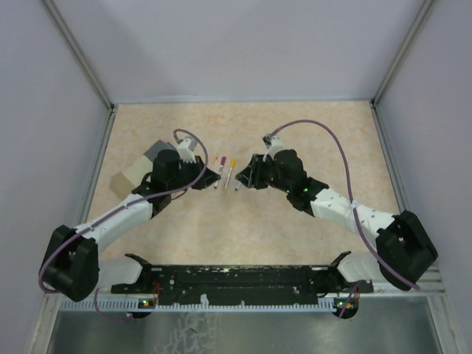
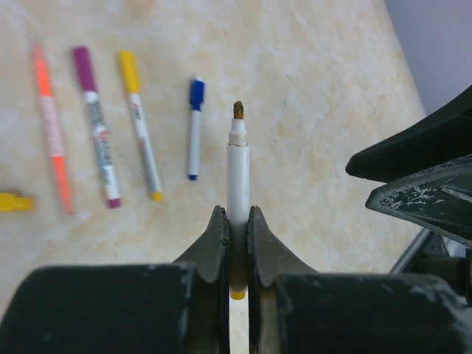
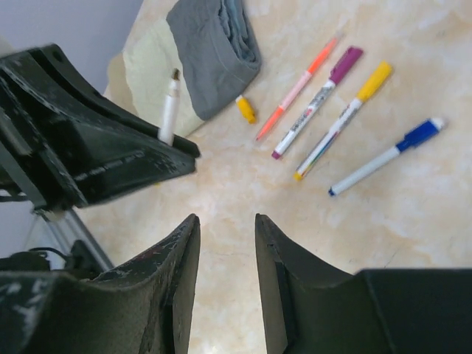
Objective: Insert the pens into the pen caps
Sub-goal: Pick up the pen cap from the center of the board.
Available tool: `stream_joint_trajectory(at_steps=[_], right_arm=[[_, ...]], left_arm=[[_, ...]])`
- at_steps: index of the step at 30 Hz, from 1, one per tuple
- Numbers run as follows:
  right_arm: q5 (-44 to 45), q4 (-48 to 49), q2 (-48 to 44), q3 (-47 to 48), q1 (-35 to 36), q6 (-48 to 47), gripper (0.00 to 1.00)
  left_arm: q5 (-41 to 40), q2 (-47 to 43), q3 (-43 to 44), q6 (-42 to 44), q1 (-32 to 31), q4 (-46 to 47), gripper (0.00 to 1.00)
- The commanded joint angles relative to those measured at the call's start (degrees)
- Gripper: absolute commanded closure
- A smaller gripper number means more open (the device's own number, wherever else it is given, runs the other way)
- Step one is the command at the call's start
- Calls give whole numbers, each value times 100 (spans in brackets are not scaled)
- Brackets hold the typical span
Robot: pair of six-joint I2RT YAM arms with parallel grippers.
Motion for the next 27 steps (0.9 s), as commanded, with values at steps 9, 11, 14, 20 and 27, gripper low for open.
stream_joint_trajectory(at_steps=[9, 11, 14, 20, 27], right_arm=[[-1354, -1324, 2276, 2446, 40, -2458, 64], [-1530, -1510, 2757, 2971, 69, -2537, 64], [-1734, -1872, 3431, 3881, 168, -2744, 64], [-1602, -2393, 4552, 5214, 376, -3164, 63], [-991, -3322, 5673, 6741, 601, -3770, 62]], left_arm=[[-314, -2171, 154, 1071, 1503, -1582, 100], [-837, -2631, 158, 1263, 1514, -1813, 100], [-1394, -3357, 95, 1445, 1514, -2072, 100], [-1967, -4254, -99, 1415, 1510, -2392, 100], [-1828, -4429, -79, 1369, 1514, -2570, 100]])
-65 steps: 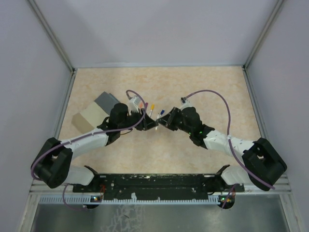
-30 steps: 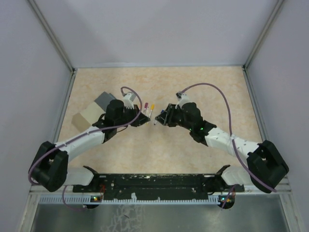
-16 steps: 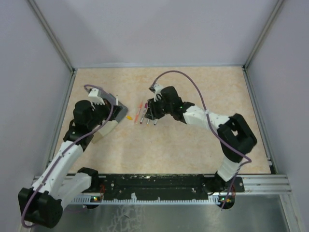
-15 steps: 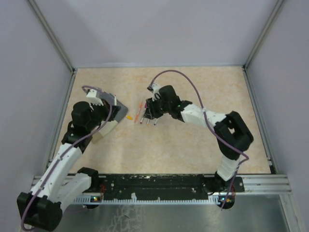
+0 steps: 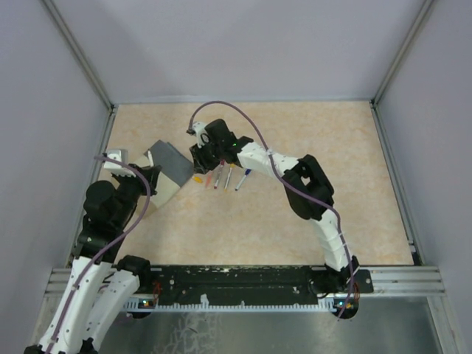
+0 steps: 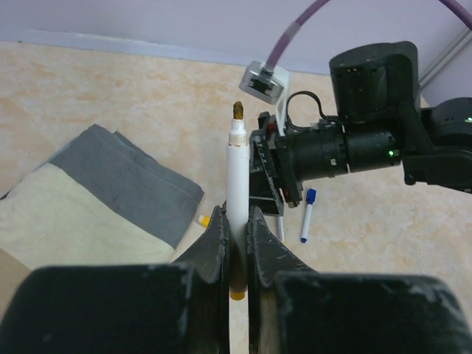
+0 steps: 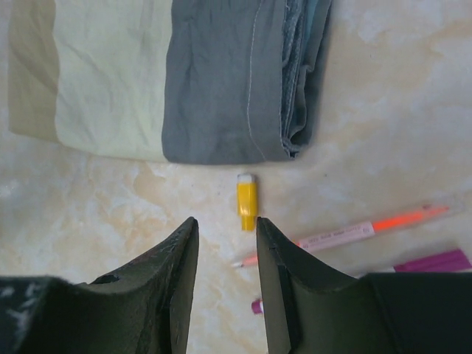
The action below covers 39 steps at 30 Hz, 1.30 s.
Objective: Insert the pens into the pen caps
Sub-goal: Pick up the pen cap from the center of the board.
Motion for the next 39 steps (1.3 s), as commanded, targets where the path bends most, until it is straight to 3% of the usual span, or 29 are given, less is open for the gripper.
stream_joint_trajectory(at_steps=[1, 7, 20, 23, 29, 33, 39], right_arm=[[463, -865, 651, 1120, 199, -644, 62], [919, -1542, 1333, 2034, 426, -975, 60], [1797, -2107, 1977, 2668, 686, -1380, 59], [2020, -2303, 2143, 2874, 740, -1376, 66], [1735, -2378, 2089, 2946, 828, -1348, 90], [1123, -1899, 1298, 2357, 838, -1088, 93], [888, -410, -712, -174, 810, -356, 93]], left_arm=[[-51, 26, 3, 74, 21, -241, 100], [-110, 42, 17, -34, 23, -198, 100], [-87, -63, -140, -147, 20, -166, 100], [-84, -67, -168, -158, 17, -155, 100], [-138, -104, -197, -138, 18, -161, 100], [-230, -167, -238, -116, 17, -201, 100], [-341, -396, -374, -158, 20, -156, 100]])
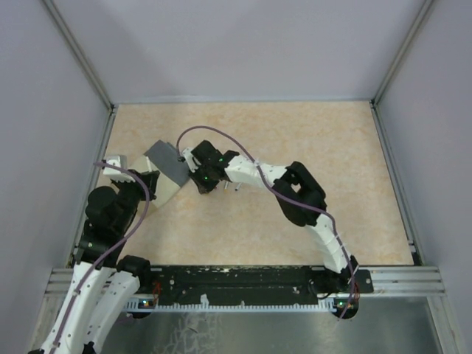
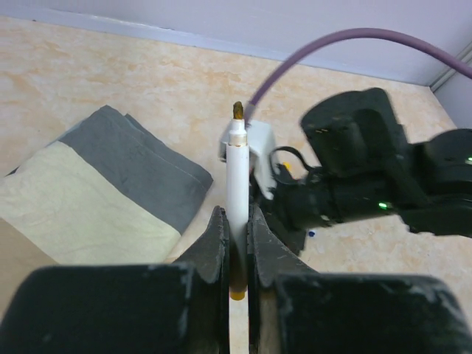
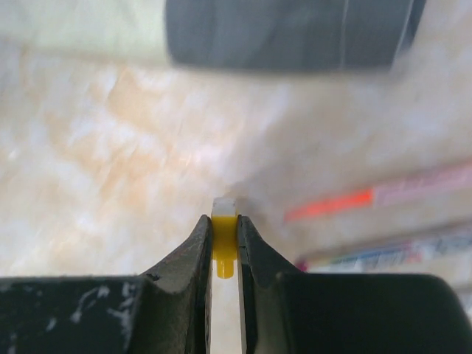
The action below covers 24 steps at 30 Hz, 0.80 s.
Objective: Insert the pens into the pen caps
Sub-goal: Pick up the pen cap from the center of the board, then place the pen cap at the center of the board.
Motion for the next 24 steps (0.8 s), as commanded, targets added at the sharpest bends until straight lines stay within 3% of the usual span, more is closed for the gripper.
stream_joint_trajectory(at_steps=[1, 6, 14, 19, 24], right_arm=[[-357, 1243, -1933, -1497, 62, 717, 94], [211, 1471, -3510, -3477, -96, 1220, 93], [1987, 412, -5454, -5455, -394, 1952, 92], [2227, 285, -5743, -6181, -396, 2894, 92], [2290, 188, -5621, -6332, -388, 3417, 90]], left_arm=[[-77, -134, -123, -35, 20, 105, 100], [249, 103, -231, -96, 18, 400, 100], [892, 785, -261, 18, 15, 1033, 100], [1148, 1171, -226, 41, 15, 1260, 100], [1248, 1290, -186, 89, 15, 1240, 100]])
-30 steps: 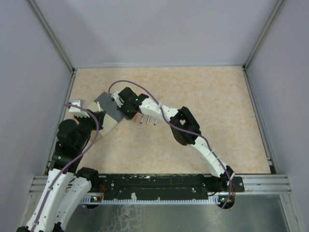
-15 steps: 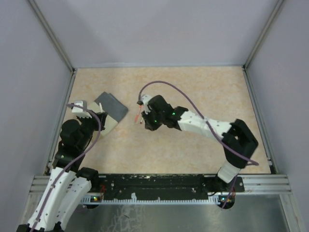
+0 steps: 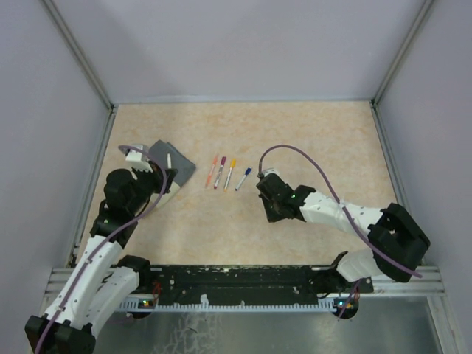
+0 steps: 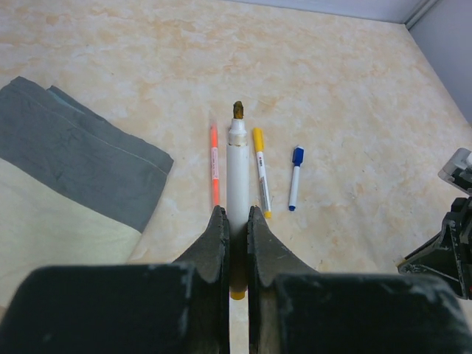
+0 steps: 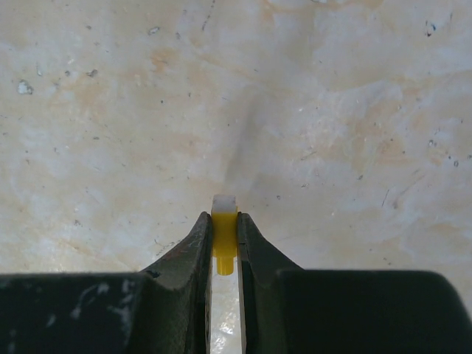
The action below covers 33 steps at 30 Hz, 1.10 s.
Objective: Insert the pens into the pen caps
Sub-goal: Place the pen cap at the center of the board, then insert the pen cap onto the pen.
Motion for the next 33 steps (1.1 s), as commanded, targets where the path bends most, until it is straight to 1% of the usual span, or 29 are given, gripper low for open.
stream_joint_trajectory(at_steps=[1, 5, 9, 17, 25, 33], right_arm=[[323, -27, -6, 58, 21, 687, 89], [299, -107, 310, 82, 18, 710, 86], [204, -196, 696, 194, 9, 657, 78], [-116, -400, 960, 376, 14, 524, 66], [-147, -984, 1109, 634, 9, 177, 66], [-245, -785, 1464, 744, -13, -237, 65]], left_arm=[[232, 21, 56, 109, 15, 276, 100], [238, 49, 47, 120, 15, 305, 100], [272, 90, 56, 122, 20, 300, 100], [102, -87, -3, 115, 19, 341, 100], [103, -75, 12, 118, 24, 343, 100], [141, -66, 8, 115, 35, 345, 100]])
